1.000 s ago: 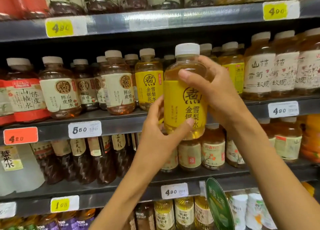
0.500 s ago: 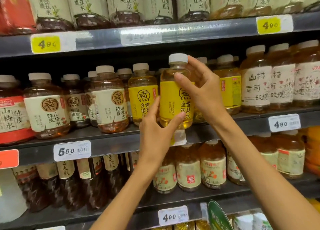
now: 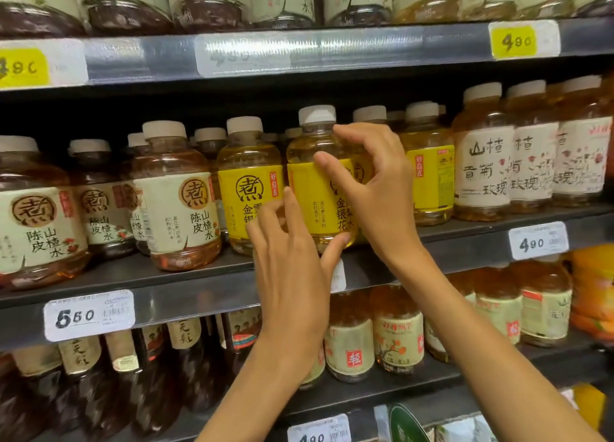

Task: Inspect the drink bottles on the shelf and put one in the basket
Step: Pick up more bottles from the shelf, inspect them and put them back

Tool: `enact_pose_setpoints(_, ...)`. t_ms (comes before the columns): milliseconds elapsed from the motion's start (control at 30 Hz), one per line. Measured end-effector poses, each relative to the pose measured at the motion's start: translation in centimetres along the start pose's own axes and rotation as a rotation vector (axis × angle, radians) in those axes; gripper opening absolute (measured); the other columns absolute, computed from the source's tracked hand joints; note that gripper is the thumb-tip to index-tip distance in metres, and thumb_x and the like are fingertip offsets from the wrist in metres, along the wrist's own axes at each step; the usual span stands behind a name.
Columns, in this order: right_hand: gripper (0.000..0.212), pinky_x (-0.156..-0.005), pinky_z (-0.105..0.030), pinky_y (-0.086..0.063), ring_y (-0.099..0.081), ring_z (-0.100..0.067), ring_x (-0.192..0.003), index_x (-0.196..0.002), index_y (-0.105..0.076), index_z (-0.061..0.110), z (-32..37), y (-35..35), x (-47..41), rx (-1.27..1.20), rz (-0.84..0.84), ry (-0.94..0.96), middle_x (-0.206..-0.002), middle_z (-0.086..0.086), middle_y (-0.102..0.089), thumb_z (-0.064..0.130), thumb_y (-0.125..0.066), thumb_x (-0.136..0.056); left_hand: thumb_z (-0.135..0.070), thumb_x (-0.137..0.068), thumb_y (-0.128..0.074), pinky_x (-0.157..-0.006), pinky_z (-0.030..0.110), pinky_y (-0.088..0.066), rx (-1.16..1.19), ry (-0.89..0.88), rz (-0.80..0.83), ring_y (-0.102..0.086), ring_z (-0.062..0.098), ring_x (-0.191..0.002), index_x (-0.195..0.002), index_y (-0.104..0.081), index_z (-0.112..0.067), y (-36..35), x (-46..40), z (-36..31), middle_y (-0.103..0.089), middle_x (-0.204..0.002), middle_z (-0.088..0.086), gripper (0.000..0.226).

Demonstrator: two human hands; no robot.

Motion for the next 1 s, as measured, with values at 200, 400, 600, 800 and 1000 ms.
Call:
enact_pose_setpoints(200, 0.048, -0.096, -0.034, -0.037, -0.053, -0.024, -0.118, -0.130, -0.057, 0.009, -0.1, -2.0, 0.7, 0.274, 0.079, 0.070, -0.128, -0.007, -0.060, 0.034, -0.064, -0.090, -0.034, -0.087, -0.065, -0.082, 0.037, -0.051, -0.104, -0.032, 0.068, -0.049, 0.029, -0.114, -0.142, -0.037, -0.002, -0.5, -0.4, -0.1, -0.049, -0.126, 0.015, 0.069)
enact_pose_setpoints(400, 0.049, -0.100, -0.033, -0.032, -0.055, -0.025, -0.120, -0.130, -0.057, 0.007, 0.0, -2.4, 0.9, 0.376, 0.062, 0.089, -0.128, -0.009, -0.061, 0.035, -0.063, -0.090, -0.031, -0.090, -0.063, -0.080, 0.033, -0.051, -0.098, -0.021, 0.076, -0.055, 0.025, -0.111, -0.143, -0.036, -0.003, -0.9, -0.4, 0.1, -0.048, -0.127, 0.012, 0.065)
enact_pose_setpoints(600, 0.041, -0.106, -0.024, -0.034, -0.050, -0.020, -0.126, -0.131, -0.056, 0.005, -0.3, -0.2, 0.2, 0.195, 0.160, 0.061, -0.132, -0.009, -0.059, 0.021, -0.062, -0.093, -0.028, -0.092, -0.062, -0.088, 0.034, -0.046, -0.053, -0.022, 0.062, -0.052, 0.025, -0.114, -0.141, -0.039, -0.005, -0.7, -0.1, 0.1, -0.049, -0.127, 0.011, 0.060)
enact_pose_setpoints(800, 0.033, -0.098, -0.039, -0.034, -0.049, -0.028, -0.118, -0.122, -0.060, 0.007, -3.4, 4.1, -2.2, 0.394, 0.010, -0.037, -0.120, -0.012, -0.061, 0.028, -0.052, -0.098, -0.005, -0.087, -0.065, -0.082, 0.039, -0.049, 0.050, -0.149, -0.058, -0.059, 0.028, -0.097, -0.116, -0.061, -0.004, -0.8, 1.0, -2.6, -0.062, -0.105, 0.012, 0.030)
enact_pose_setpoints(1000, 0.074, -0.107, -0.048, -0.019, -0.045, -0.031, -0.120, -0.102, -0.062, 0.003, -5.7, 2.5, -3.2, 0.705, 0.314, -0.020, -0.111, -0.017, -0.064, 0.069, -0.031, -0.090, -0.023, -0.093, -0.059, -0.098, 0.036, -0.042, 0.075, -0.014, -0.040, -0.050, 0.026, -0.119, -0.134, -0.049, -0.004, -3.9, 0.7, -5.9, -0.058, -0.126, 0.011, 0.046)
Point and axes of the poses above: each hand's wrist, its own x-axis away from the middle knuckle, its own y-axis out of the back of the hand, z = x × y, the point moved 6 cm from there along -x, towards the middle knuckle
